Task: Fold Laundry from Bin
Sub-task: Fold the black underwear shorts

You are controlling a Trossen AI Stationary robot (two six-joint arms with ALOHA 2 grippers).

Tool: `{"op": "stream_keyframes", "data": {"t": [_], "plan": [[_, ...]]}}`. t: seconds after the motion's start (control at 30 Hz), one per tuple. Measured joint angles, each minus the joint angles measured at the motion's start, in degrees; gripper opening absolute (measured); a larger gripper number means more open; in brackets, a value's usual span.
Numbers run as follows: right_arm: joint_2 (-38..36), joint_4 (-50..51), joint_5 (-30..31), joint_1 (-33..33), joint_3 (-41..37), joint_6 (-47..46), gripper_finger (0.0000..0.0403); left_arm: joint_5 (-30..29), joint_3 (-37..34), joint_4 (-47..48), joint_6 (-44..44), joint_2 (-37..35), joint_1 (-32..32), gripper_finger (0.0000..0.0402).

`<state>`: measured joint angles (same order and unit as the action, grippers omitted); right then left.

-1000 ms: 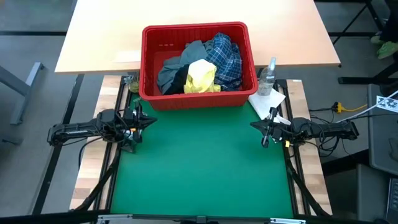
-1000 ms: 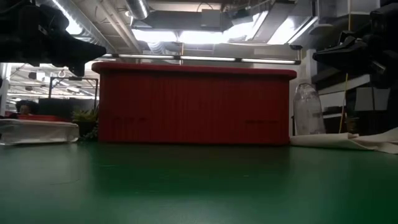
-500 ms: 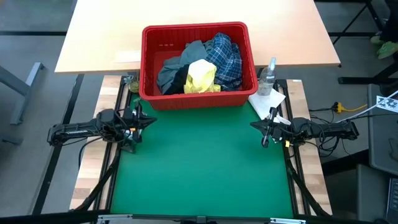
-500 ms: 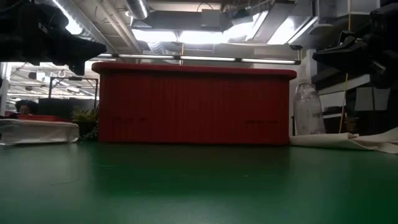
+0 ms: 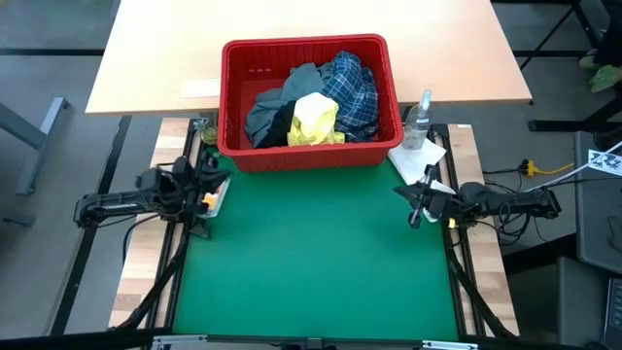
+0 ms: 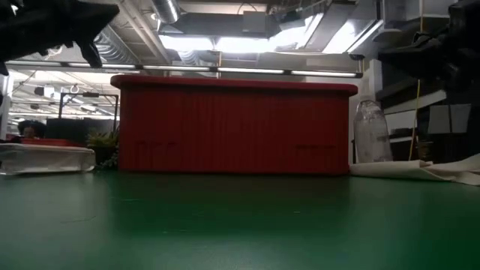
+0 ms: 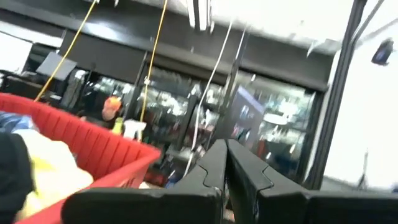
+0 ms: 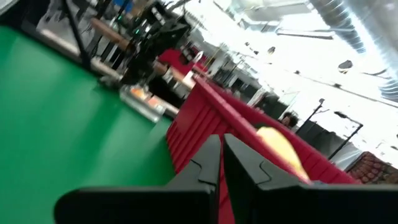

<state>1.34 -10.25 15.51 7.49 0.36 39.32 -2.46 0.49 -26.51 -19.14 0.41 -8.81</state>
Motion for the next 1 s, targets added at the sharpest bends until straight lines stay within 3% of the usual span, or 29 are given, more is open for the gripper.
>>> {"op": "stream_keyframes", "data": {"t": [0.23, 0.57, 0.8, 1.0], "plan": [[0.00, -6.33, -0.01, 0.00, 0.00, -0.01, 0.0019, -2.88, 0.02, -3.87, -2.94, 1.91, 0.03, 0.0026], [0.00, -7.69, 0.61, 0.00, 0.00, -0.01, 0.0019, -7.10, 1.57, -15.55, -1.46, 13.30, 0.02, 0.0142], [0.00, -7.90, 7.58, 0.00, 0.00, -0.01, 0.0019, -9.96, 13.25, -14.45, 7.87, 28.63, -0.01, 0.0157], [0.00, -7.88, 7.95, 0.00, 0.00, -0.03, 0.0019, -19.08, 25.86, -6.69, 13.50, 43.03, -0.08, 0.0146]]}}
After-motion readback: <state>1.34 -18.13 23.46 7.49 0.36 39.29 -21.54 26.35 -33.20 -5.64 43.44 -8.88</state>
